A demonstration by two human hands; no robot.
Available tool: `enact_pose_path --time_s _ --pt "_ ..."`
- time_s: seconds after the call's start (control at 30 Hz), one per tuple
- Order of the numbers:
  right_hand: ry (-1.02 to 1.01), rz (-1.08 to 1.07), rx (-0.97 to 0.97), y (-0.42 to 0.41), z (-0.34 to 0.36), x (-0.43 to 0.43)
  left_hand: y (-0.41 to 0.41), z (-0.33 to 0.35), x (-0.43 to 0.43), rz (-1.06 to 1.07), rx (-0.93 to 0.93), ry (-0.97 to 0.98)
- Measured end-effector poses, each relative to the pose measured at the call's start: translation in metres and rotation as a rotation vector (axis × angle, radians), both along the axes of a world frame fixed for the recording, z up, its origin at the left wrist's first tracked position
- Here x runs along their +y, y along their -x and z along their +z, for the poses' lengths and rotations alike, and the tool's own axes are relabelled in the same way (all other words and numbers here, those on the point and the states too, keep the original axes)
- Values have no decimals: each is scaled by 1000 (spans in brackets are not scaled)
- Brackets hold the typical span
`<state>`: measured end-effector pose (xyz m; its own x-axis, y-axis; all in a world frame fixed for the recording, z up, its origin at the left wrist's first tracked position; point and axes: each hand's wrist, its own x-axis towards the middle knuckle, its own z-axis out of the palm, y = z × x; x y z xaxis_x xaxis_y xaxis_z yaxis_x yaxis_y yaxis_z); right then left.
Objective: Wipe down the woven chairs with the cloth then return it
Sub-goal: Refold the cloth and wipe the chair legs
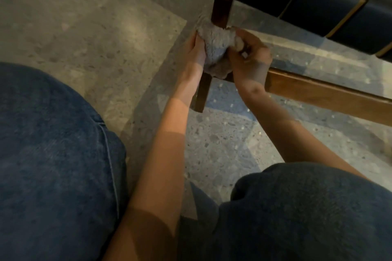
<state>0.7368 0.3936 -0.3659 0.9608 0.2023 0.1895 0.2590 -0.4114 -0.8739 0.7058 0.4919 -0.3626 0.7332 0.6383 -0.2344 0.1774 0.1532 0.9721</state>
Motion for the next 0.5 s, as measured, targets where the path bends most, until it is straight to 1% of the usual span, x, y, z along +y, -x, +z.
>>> enact_pose_path --time_s 0.07,0.17,0.2,0.27,0.33,0.4,0.5 --pt "-148 -56 18 3 8 5 -1 9 -1 -2 -35 -20" --pt "-271 -159 -75 -1 20 12 -3 25 0 -32 -139 -121" --pt "-273 -183 -106 -2 23 14 -5 28 1 -37 -169 -140" --pt "-248 -181 -130 -1 22 16 -6 29 5 -28 -171 -175" --pt "-134 -185 -171 5 12 14 -3 18 7 -10 -134 -195" --pt "-40 -166 -283 11 -7 7 4 -2 6 17 -91 -162" --pt "-21 -126 -358 20 -27 -3 17 -38 2 40 -40 -111"
